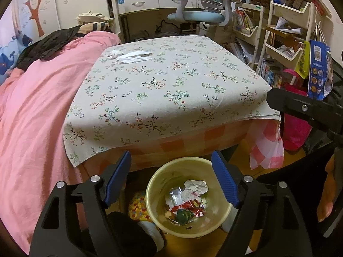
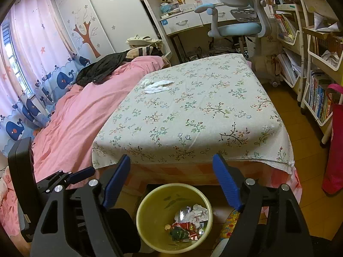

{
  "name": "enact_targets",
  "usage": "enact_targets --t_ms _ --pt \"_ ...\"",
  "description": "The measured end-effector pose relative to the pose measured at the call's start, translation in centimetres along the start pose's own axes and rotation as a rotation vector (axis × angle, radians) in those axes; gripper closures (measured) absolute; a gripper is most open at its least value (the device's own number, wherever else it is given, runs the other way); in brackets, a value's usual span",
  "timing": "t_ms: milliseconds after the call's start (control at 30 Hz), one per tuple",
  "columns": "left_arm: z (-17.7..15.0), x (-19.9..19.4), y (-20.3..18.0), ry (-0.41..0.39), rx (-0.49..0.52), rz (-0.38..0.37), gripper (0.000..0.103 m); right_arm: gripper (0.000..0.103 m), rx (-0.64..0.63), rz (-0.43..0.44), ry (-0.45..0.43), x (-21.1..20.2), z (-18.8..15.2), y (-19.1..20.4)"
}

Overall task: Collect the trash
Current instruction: 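Move both tools back over the table toward the white tissues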

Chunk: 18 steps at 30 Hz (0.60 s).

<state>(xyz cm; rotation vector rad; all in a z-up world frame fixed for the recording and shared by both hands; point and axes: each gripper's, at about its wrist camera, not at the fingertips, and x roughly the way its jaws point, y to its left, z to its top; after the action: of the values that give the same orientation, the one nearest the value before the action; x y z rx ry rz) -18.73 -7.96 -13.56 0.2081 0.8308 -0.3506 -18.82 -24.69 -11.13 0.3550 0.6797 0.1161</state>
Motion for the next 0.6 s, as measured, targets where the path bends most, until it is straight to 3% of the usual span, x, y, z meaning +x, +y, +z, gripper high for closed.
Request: enact_targets --t_ms 367,600 --pt "0.4 -0.2 0.6 -0.017 -0.013 0.032 0.022 0.022 0.0 0.0 -0.001 0.0 0.0 0.0" --pt "2.9 -1.7 4.9 -0.086 -0.12 0.084 0.02 0.02 -0.023 0.0 -0.011 -0.1 0.5 0.1"
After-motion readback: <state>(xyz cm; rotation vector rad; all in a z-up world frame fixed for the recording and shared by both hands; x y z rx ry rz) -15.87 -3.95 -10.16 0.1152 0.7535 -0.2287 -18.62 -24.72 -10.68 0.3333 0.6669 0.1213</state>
